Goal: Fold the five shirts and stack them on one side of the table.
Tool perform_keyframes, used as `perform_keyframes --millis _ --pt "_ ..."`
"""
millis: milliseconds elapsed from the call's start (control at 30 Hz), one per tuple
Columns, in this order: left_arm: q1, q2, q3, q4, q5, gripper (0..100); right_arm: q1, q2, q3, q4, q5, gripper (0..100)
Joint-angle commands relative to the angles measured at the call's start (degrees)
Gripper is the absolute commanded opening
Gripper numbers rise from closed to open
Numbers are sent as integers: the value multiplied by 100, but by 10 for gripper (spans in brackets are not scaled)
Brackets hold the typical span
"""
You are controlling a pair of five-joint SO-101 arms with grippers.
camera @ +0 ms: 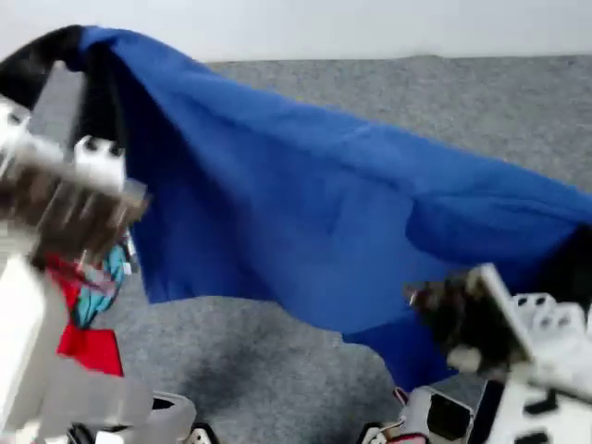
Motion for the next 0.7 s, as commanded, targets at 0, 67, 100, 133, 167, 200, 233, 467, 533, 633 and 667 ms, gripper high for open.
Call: perform_keyframes --millis 0,67,100,133,167,200,233,467,533,633,667 --pt "-70 -62 1051 114 -18 2 -268 180 730 -40 35 11" --pt "-70 -62 1622 114 -18 2 -505 136 1125 -40 35 11" --pt "-70 -62 1886 114 -18 2 -585 136 1275 -40 35 11" --pt "-70 -62 2132 114 -26 2 -655 136 1398 -40 26 11" --pt "-70 -62 2325 114 -26 2 -716 136 1495 -48 26 11" --pt "-70 -70 2484 114 -26 2 -734 136 1591 -119 26 11" --pt "-70 -114 2580 114 -26 2 -734 127 1662 -215 26 11" --pt "-18 -1046 2862 105 -18 2 -541 -479 1644 -523 237 11" --pt "-18 -1398 2941 105 -18 2 -541 -778 1644 -523 448 11" --pt "-18 -1952 3064 105 -18 2 -541 -1262 1644 -523 545 11" --pt "-18 -2127 3108 105 -18 2 -541 -1411 1644 -523 545 11"
